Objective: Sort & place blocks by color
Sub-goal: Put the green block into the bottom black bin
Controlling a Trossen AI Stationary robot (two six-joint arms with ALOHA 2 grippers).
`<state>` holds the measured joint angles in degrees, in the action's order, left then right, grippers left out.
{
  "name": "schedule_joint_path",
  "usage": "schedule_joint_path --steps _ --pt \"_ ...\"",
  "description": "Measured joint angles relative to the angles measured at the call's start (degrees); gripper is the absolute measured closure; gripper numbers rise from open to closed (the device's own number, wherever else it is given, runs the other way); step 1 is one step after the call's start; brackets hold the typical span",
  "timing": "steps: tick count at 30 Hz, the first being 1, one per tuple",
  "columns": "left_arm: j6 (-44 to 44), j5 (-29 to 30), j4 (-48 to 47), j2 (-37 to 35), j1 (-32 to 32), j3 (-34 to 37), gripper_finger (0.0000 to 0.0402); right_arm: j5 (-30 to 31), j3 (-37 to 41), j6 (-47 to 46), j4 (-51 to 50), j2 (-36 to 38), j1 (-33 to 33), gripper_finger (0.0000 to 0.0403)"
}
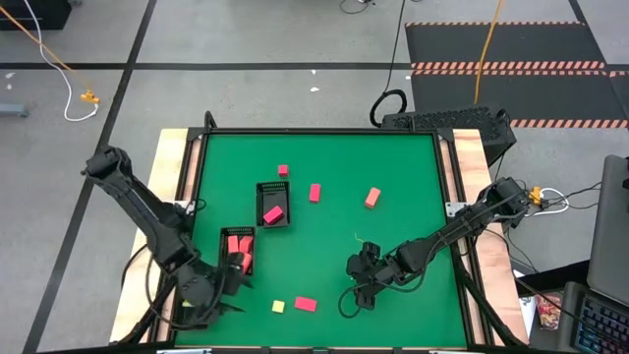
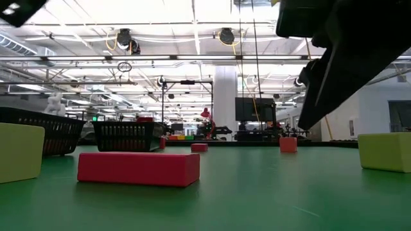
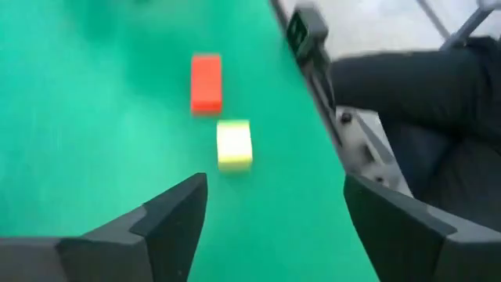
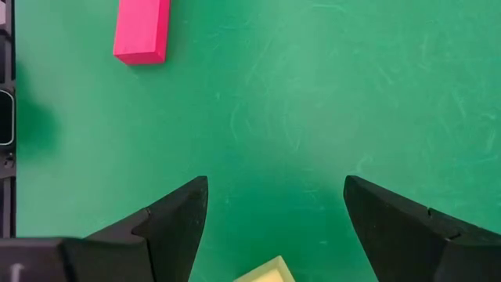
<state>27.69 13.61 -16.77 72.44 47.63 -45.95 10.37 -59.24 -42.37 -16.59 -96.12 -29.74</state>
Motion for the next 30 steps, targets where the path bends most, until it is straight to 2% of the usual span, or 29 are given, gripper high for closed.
schedule_joint_path --steps 6,11,15,19,24,30 --pt "-9.5 0.4 12.2 10.0 -4.3 0.0 0.0135 -0.1 0.0 0.0 -0.1 0.0 0.0 0.0112" --pt "-8.6 -0.3 19.1 16.6 -5.7 0.0 0.0132 -1.5 0.0 -2.2 -0.9 0.0 0.0 0.0112" --pt "-8.1 -3.4 25.3 19.6 -4.5 0.0 0.0116 -3.2 0.0 -3.6 -2.4 0.0 -0.1 0.0112" --pt "-7.9 -3.2 25.5 22.8 -3.1 -0.9 0.01 -3.1 0.0 -3.6 -2.5 0.0 0.0 0.0112" --pt "-7.7 1.6 25.1 26.8 -3.2 -1.7 0.0083 -3.1 0.0 -5.2 -2.0 0.0 0.0 0.0112" --pt "-7.9 3.0 24.6 27.7 -4.8 -1.8 0.0077 -3.1 0.0 -7.5 -1.9 0.0 -1.0 0.0112"
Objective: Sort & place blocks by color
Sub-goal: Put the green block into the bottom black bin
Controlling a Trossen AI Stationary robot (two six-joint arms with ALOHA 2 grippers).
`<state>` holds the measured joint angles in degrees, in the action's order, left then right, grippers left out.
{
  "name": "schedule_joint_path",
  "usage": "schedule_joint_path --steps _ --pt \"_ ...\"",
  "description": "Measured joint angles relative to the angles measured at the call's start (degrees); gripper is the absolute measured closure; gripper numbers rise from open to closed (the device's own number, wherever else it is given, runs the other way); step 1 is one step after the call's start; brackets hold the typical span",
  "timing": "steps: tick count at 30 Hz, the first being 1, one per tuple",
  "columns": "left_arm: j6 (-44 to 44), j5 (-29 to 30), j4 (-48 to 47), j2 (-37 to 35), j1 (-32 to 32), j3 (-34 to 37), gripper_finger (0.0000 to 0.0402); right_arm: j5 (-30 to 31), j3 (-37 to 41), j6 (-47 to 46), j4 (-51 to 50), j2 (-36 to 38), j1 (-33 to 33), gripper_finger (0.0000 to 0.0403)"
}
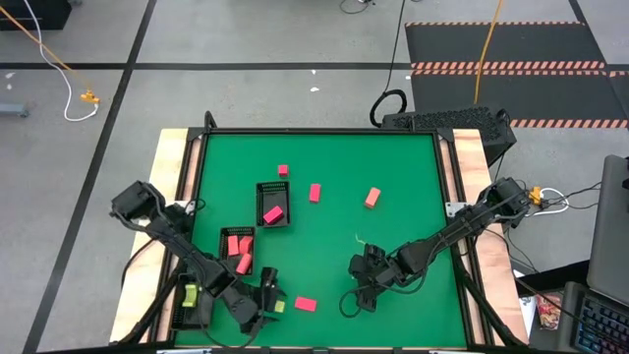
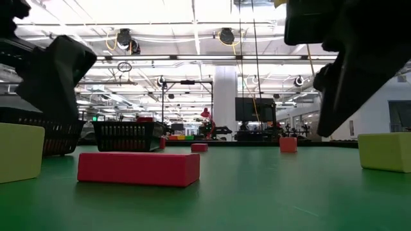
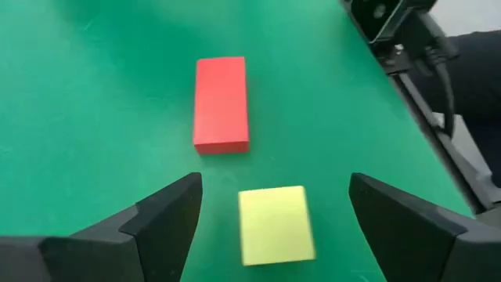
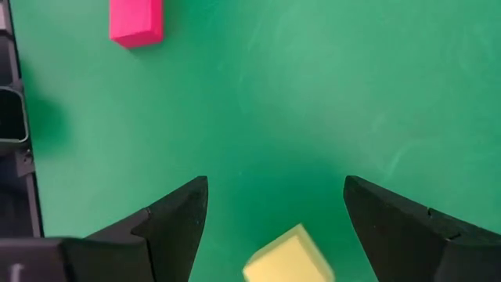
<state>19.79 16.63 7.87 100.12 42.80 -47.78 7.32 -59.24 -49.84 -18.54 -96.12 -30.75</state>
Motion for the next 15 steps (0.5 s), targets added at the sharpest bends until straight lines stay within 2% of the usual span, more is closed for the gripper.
schedule_joint_path --steps 7,15 --pt "1.8 -0.1 -3.0 0.9 0.0 0.0 0.0109 0.2 0.0 -0.5 0.3 0.0 -1.2 0.0112" --pt "2.5 0.4 -2.1 1.1 0.1 0.0 0.0187 0.3 0.0 -0.2 0.3 0.0 -1.2 0.0112"
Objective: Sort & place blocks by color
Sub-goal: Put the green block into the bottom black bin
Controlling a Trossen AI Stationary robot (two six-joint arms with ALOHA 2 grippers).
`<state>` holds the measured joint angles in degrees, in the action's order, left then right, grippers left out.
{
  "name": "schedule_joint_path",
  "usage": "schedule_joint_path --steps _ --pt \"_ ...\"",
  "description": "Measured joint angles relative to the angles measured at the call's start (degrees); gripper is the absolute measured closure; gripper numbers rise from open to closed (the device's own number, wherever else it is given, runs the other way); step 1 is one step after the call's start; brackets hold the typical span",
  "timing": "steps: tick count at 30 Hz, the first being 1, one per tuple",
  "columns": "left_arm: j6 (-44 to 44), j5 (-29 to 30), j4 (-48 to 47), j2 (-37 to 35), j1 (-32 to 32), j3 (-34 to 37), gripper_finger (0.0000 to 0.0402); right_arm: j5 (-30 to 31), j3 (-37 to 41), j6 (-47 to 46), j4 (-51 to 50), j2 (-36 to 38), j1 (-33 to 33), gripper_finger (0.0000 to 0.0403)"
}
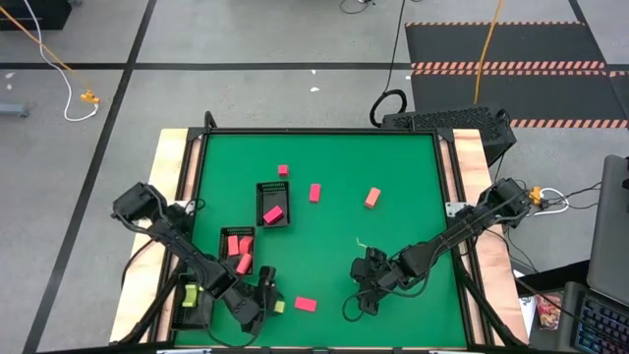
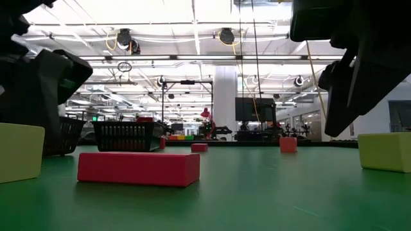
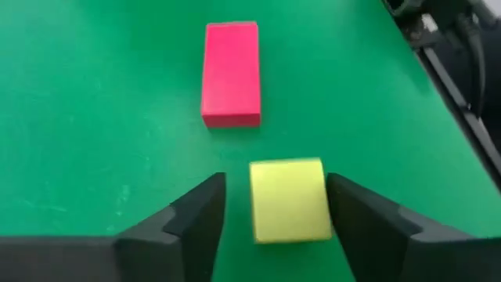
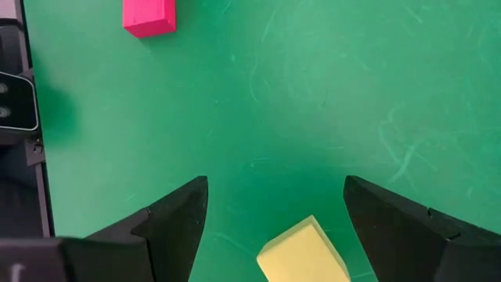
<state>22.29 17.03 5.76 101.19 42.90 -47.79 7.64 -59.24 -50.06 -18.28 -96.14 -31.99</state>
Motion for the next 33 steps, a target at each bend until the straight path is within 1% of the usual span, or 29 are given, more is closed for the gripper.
schedule_joint_path --steps 5,6,12,16,19,23,26,29,33 --pt "0.8 0.0 0.4 0.0 0.0 0.0 0.0273 0.0 0.0 0.2 0.0 0.0 0.0 0.0112" --pt "1.0 0.0 0.5 0.0 0.0 0.0 0.0278 0.0 0.0 0.2 0.0 0.0 0.0 0.0112" --pt "1.5 0.0 0.5 -0.1 0.0 0.0 0.0278 0.0 0.0 0.2 0.0 0.0 0.0 0.0112" --pt "1.3 -3.5 -2.8 -2.4 0.6 -1.1 0.0278 0.0 0.0 0.2 0.0 0.0 0.0 0.0112" --pt "3.6 -5.6 -10.9 -5.9 2.3 -3.0 0.0278 1.6 0.0 0.2 0.0 0.0 0.0 0.0112" --pt "5.8 -5.8 -26.5 -11.2 5.8 -7.3 0.0278 7.7 0.0 0.3 0.3 0.0 0.3 0.0112" --pt "8.1 -5.0 -37.5 -14.9 8.5 -10.3 0.0278 10.4 0.0 0.4 1.6 0.0 1.2 0.0112" --pt "12.1 -3.4 -45.0 -18.0 11.3 -11.8 0.0278 10.5 0.0 1.4 5.5 0.0 2.5 0.0112" --pt "19.0 -1.5 -50.9 -20.7 15.0 -12.1 0.0278 10.4 0.0 5.2 12.3 0.0 3.8 0.0112"
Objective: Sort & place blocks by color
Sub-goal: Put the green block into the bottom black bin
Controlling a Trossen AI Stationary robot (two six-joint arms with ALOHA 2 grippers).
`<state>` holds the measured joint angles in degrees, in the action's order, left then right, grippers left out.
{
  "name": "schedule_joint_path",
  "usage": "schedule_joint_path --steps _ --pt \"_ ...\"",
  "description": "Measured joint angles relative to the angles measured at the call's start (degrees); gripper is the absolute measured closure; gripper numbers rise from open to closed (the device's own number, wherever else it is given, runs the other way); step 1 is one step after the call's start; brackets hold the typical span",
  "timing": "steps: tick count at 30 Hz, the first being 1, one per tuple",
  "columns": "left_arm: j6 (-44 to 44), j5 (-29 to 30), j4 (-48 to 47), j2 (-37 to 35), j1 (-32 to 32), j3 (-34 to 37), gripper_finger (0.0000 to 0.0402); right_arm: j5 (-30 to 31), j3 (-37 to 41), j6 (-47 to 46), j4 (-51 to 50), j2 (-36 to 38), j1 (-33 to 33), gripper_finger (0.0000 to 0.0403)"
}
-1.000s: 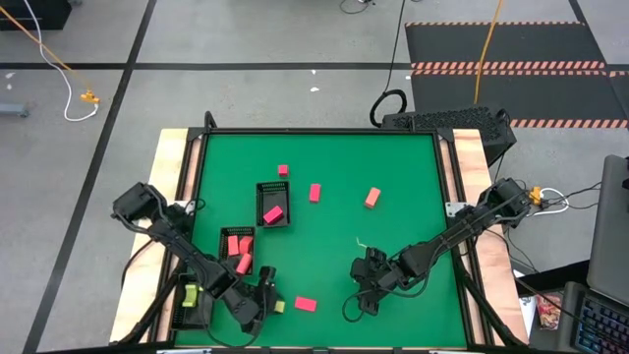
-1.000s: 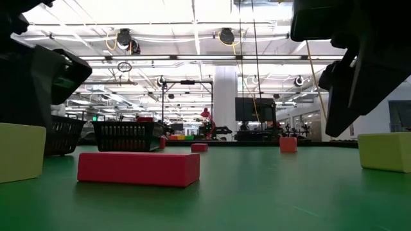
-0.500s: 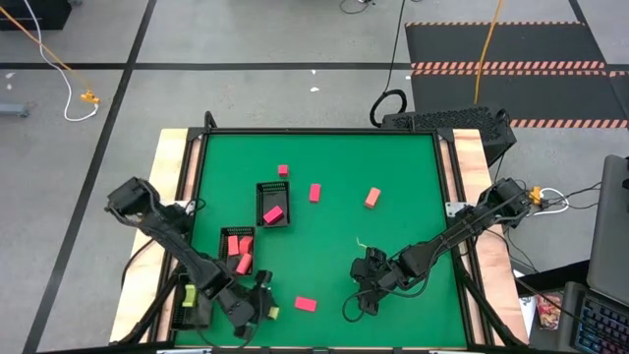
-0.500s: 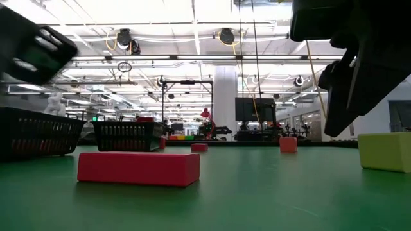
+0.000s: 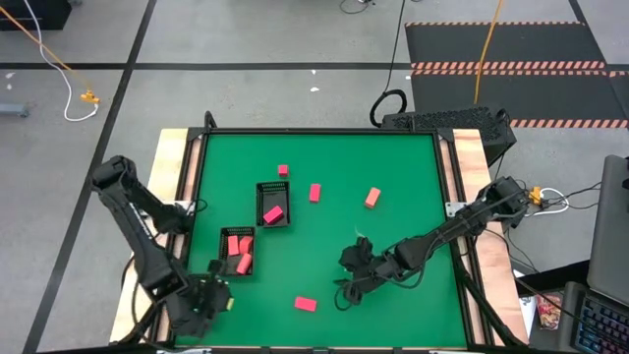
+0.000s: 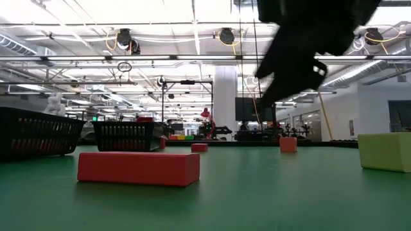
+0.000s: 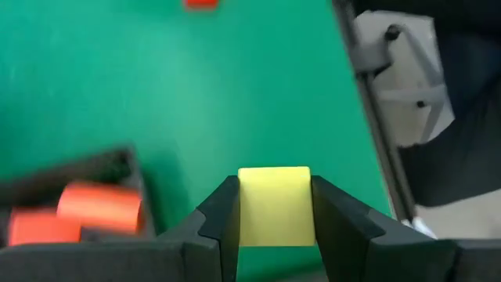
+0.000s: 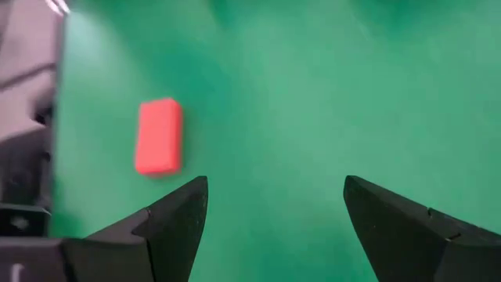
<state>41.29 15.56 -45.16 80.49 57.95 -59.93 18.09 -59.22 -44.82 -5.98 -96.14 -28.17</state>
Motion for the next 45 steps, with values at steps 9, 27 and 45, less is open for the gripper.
schedule_joint_path --steps 9,27,45 --pt "14.2 0.4 -9.0 0.0 8.1 0.4 0.0278 0.0 0.0 5.4 8.4 0.0 1.2 0.0112" --pt "31.2 0.3 -13.7 0.1 19.6 1.2 0.0278 0.0 0.0 5.4 8.2 0.0 1.2 0.0112" --pt "36.0 0.4 -11.6 0.1 16.7 5.0 0.0032 0.1 0.0 6.2 7.9 0.0 1.2 0.0112"
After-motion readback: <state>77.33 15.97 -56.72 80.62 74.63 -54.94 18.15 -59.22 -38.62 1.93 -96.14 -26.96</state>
